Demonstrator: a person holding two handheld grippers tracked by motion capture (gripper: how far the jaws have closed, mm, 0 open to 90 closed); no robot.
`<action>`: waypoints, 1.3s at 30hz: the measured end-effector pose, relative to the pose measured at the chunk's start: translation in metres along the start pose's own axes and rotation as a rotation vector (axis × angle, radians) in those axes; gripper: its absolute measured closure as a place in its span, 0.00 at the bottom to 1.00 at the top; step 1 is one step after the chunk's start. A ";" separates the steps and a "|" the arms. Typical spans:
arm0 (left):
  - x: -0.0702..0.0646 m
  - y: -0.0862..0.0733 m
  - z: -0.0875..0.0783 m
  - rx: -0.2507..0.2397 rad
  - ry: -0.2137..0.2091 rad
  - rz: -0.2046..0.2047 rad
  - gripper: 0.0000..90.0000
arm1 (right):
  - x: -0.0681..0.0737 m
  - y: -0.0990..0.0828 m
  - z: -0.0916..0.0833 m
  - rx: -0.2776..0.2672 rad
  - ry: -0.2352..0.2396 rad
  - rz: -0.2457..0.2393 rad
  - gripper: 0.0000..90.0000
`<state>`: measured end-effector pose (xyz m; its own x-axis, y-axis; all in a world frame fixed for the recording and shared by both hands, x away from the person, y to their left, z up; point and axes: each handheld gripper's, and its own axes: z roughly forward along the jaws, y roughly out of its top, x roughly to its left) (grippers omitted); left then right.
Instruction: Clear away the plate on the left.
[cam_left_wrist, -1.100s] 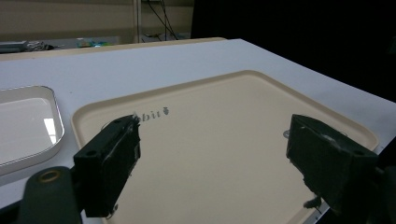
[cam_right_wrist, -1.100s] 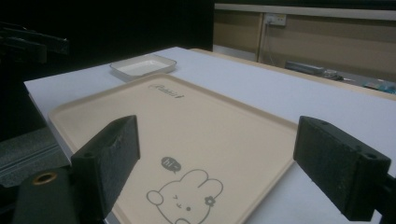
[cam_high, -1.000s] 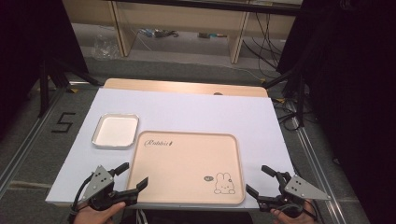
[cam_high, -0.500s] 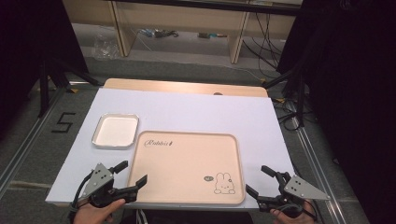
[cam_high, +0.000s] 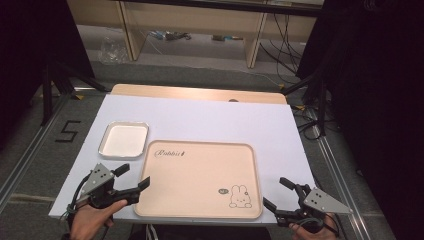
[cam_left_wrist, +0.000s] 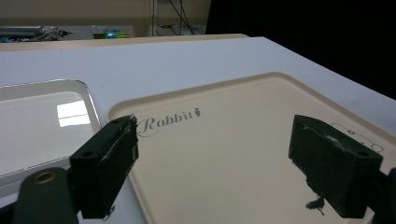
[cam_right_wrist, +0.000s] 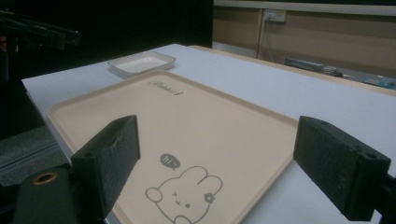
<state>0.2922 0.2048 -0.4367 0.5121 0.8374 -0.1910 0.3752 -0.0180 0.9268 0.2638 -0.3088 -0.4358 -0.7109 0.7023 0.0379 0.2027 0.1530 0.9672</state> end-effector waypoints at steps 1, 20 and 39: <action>0.003 0.001 0.001 0.000 0.007 -0.010 0.17 | 0.000 0.000 -0.001 0.006 0.001 -0.004 0.17; 0.056 0.042 0.020 0.137 0.129 -0.003 0.17 | 0.001 0.001 -0.002 0.036 -0.004 -0.001 0.17; 0.135 0.068 0.062 0.396 0.260 -0.003 0.24 | 0.002 0.000 -0.001 0.031 0.023 0.023 0.17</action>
<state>0.4345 0.2829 -0.4196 0.3185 0.9460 -0.0595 0.6683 -0.1796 0.7219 0.2620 -0.3080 -0.4356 -0.7207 0.6901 0.0665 0.2402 0.1586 0.9577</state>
